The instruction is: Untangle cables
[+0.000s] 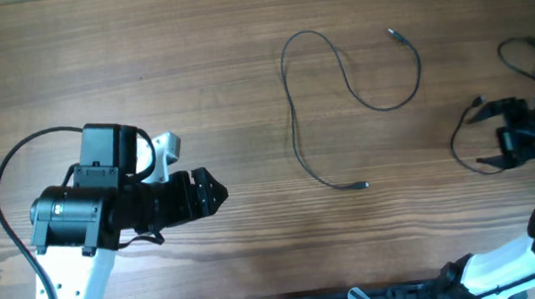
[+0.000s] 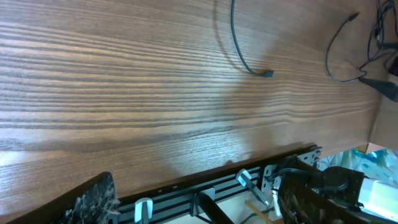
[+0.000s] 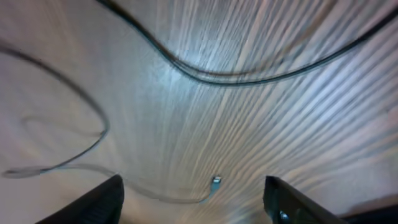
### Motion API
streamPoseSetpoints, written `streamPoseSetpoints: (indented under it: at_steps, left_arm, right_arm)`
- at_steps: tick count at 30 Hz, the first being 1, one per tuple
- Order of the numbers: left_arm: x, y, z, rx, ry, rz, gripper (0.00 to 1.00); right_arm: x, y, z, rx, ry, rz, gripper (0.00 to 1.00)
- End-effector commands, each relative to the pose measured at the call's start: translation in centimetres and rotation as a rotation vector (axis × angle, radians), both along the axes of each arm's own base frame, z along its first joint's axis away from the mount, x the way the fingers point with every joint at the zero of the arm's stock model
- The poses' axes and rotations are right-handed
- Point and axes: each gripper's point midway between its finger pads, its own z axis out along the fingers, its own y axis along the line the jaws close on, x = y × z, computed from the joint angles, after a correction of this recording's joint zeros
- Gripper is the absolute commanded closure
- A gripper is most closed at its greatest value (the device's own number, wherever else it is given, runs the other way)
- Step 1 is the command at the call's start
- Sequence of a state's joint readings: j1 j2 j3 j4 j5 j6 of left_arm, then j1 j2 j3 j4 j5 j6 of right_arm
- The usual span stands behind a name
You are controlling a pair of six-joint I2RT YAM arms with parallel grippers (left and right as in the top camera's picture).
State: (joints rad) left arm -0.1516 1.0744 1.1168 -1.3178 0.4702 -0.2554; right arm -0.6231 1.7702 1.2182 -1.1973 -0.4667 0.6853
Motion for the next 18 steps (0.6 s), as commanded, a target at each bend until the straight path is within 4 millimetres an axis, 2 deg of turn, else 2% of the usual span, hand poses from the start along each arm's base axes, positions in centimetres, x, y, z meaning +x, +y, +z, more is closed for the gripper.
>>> streamPoseSetpoints:
  at_steps: [1,4,5,6,8,10,14,16,17,18]
  left_arm:
    - [0.0,-0.3,0.3,-0.01,-0.014,-0.022,0.14]
    - [0.0,-0.3,0.3,-0.01,-0.014,-0.022,0.14]
    - [0.0,-0.3,0.3,-0.01,-0.014,-0.022,0.14]
    - [0.0,-0.3,0.3,-0.01,-0.014,-0.021,0.14]
    - [0.0,-0.3,0.3,-0.01,-0.014,-0.021,0.14]
    - [0.0,-0.3,0.3,-0.01,-0.015,-0.021,0.14]
    - [0.0,-0.3,0.3,-0.01,-0.015,-0.021,0.14]
    - [0.0,-0.3,0.3,-0.01,-0.014,-0.021,0.14]
    - [0.0,-0.3,0.3,-0.01,-0.014,-0.021,0.14]
    - [0.0,-0.3,0.3,-0.01,-0.015,-0.021,0.14]
  right_arm:
    - [-1.5,-0.6,-3.3,-0.163,0.142,0.001,0.26]
    - [-1.2,-0.3,-5.5,-0.229,0.114,0.048,0.44]
    - [-1.0,-0.3,-6.1,-0.239,0.095,0.048,0.6]
    - [-0.8,-0.4,-6.5,-0.249,0.082,0.047,0.67]
    - [-0.7,-1.0,-7.5,-0.294,0.064,0.049,0.76]
    - [-1.7,-1.8,-9.0,-0.362,0.086,0.051,0.8]
    - [-2.0,-1.8,-10.7,-0.392,0.052,0.044,0.88]
    - [-1.7,-2.3,-11.2,-0.423,0.028,0.037,0.88]
    - [-1.3,-2.5,-11.2,-0.43,0.013,0.034,0.69]
    - [-0.6,-2.5,-11.1,-0.427,-0.018,0.03,0.39]
